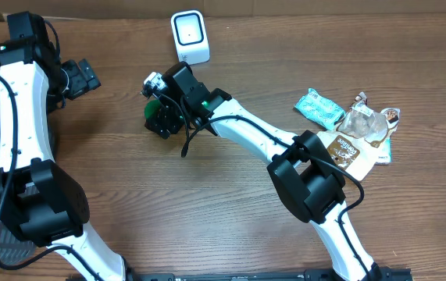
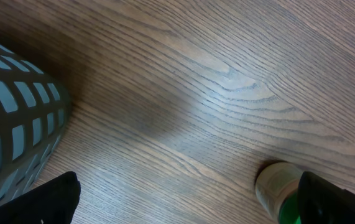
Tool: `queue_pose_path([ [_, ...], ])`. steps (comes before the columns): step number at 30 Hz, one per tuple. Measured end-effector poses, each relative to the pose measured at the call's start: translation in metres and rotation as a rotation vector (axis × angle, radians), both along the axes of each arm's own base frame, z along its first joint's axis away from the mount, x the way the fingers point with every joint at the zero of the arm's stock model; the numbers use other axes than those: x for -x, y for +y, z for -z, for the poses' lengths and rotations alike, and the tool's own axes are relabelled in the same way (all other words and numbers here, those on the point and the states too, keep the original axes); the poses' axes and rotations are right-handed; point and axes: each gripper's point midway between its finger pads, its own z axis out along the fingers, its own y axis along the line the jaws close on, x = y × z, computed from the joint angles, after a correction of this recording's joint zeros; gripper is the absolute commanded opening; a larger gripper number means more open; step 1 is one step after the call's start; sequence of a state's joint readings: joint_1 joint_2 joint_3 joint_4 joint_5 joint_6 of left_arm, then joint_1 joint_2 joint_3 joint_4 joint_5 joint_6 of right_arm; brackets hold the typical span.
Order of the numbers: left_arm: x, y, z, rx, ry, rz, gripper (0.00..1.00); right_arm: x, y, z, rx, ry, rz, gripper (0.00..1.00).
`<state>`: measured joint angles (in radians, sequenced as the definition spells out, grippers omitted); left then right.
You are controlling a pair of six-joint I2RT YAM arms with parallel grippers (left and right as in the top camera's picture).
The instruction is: Scan the item barcode
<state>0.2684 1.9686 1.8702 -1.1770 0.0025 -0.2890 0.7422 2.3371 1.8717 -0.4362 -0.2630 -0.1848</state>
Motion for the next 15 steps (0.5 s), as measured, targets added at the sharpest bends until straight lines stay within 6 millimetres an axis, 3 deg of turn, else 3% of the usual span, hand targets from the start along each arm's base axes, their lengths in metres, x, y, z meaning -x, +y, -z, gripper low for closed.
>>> queue_pose_path([
  [7, 0.0001, 0.0, 0.0, 0.0, 0.0, 0.0, 1.0, -0.0021, 0.0018, -0.0025, -0.01, -0.012, 0.0, 0.57],
  [15, 0.0001, 0.0, 0.0, 0.0, 0.0, 0.0, 1.0, -0.001, 0.0009, -0.0012, -0.005, -0.005, 0.001, 0.52],
])
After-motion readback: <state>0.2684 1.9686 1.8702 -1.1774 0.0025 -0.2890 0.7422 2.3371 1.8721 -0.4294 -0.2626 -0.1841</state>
